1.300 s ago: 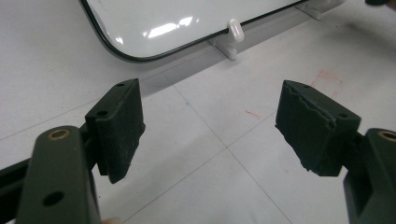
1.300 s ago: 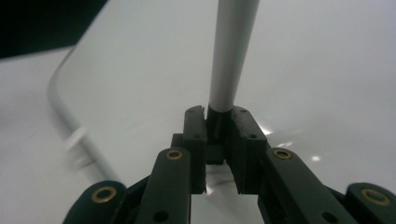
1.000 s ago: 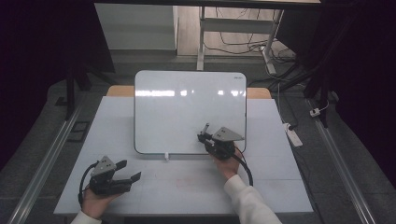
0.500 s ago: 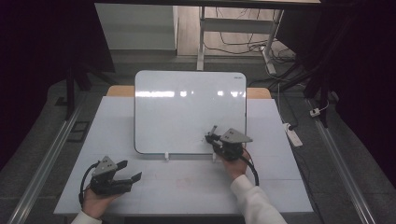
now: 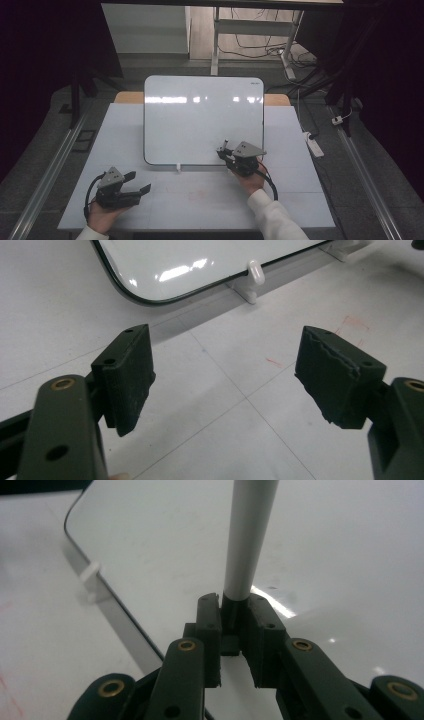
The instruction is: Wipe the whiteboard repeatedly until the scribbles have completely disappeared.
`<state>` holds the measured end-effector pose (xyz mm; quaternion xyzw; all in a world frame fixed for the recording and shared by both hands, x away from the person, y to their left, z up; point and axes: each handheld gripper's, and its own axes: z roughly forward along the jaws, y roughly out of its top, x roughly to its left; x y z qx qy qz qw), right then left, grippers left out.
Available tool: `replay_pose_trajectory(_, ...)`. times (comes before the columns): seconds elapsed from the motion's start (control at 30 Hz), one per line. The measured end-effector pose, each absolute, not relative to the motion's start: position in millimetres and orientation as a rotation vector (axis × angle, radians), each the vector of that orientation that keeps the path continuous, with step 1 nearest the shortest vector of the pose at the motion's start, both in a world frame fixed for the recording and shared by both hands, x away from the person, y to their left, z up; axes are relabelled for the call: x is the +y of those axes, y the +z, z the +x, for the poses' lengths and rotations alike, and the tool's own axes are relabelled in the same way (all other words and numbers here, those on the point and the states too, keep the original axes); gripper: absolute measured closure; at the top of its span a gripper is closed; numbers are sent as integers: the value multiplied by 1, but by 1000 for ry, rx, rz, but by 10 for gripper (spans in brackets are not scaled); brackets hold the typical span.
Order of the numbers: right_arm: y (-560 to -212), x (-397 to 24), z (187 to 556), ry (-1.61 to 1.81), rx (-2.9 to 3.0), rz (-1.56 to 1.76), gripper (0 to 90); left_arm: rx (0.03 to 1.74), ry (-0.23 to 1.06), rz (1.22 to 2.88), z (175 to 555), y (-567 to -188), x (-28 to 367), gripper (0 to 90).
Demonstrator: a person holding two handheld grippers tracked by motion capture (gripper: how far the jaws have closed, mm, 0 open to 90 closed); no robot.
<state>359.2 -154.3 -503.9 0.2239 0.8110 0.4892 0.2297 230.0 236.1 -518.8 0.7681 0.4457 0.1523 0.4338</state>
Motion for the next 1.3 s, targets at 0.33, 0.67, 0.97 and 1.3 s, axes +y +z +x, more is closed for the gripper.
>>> replay_pose_trajectory(0.33, -504, -151, 363, 1373, 2230, 609, 775, 1108, 381, 1912, 229, -518, 235, 242)
replay_pose_trajectory(0.67, -500, -141, 369, 1384, 2238, 587, 775, 1110, 380, 1907, 229, -518, 236, 242)
replay_pose_trajectory(0.97, -494, -143, 373, 1383, 2231, 622, 775, 1112, 380, 1905, 229, -518, 236, 242)
replay_pose_trajectory(1.3, -496, -147, 371, 1393, 2209, 640, 775, 1111, 383, 1903, 228, -518, 236, 242)
